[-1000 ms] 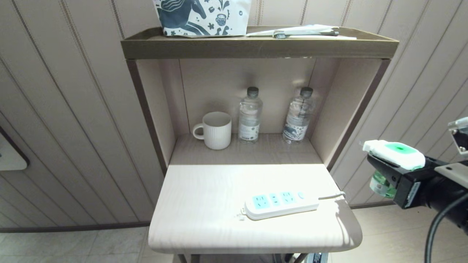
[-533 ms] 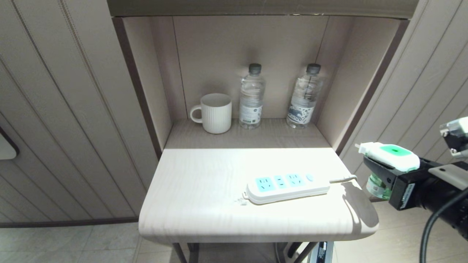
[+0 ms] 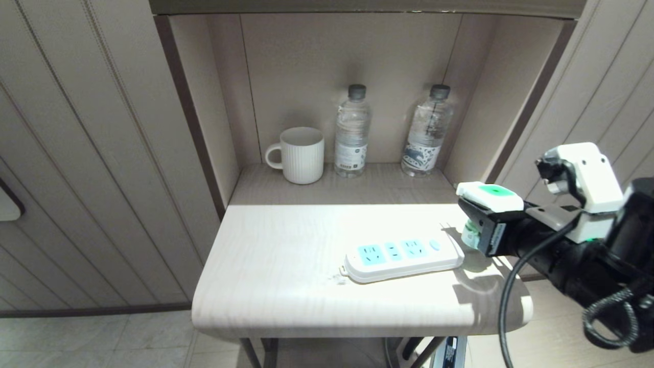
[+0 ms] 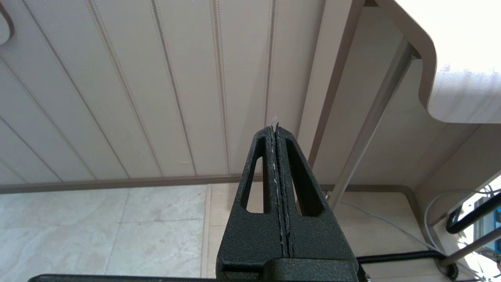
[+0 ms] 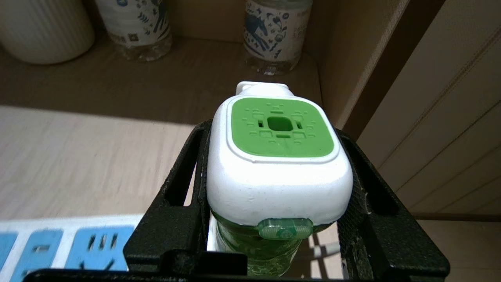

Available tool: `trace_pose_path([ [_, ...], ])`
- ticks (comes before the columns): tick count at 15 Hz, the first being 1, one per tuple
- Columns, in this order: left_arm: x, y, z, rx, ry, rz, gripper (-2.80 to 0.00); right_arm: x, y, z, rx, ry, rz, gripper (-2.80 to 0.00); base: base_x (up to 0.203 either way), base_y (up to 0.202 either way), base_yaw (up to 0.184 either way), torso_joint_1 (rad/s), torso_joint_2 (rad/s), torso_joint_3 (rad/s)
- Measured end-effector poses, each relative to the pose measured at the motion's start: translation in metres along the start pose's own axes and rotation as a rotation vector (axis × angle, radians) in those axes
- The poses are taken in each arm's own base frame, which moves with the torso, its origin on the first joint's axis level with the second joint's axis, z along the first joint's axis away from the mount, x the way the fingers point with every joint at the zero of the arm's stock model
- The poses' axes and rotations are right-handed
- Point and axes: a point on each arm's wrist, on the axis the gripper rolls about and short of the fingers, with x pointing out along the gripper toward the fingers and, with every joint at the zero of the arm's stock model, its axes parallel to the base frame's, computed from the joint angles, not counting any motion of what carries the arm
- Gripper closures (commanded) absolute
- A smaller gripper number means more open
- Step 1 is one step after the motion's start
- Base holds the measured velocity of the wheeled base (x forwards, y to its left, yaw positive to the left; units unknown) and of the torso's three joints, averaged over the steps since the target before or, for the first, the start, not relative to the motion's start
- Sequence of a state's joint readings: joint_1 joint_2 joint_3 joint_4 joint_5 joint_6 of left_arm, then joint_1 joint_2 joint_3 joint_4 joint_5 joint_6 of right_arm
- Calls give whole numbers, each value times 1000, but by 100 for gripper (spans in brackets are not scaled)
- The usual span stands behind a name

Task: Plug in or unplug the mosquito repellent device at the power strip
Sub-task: Place the mosquito repellent liquid on the table

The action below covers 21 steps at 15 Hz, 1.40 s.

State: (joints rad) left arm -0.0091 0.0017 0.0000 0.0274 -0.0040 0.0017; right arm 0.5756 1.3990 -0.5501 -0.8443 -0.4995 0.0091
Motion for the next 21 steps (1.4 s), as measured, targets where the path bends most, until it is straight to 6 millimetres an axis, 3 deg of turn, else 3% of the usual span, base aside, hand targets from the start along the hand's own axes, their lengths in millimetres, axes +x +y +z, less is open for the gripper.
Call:
trace_pose_path([
  [5, 0, 0, 0, 0, 0, 0, 0, 61, 10, 4, -13, -195, -146, 0, 0, 0, 0, 0, 0, 0],
  [11, 0, 0, 0, 0, 0, -1, 0, 112, 31, -10, -67, -189, -177, 0, 0, 0, 0, 0, 0, 0],
  [15, 0, 0, 0, 0, 0, 0, 0, 124, 40, -18, -83, -157, -172, 0, 0, 0, 0, 0, 0, 0],
  [21, 0, 0, 0, 0, 0, 0, 0, 122, 61, -18, -81, -95, -121, 0, 0, 0, 0, 0, 0, 0],
])
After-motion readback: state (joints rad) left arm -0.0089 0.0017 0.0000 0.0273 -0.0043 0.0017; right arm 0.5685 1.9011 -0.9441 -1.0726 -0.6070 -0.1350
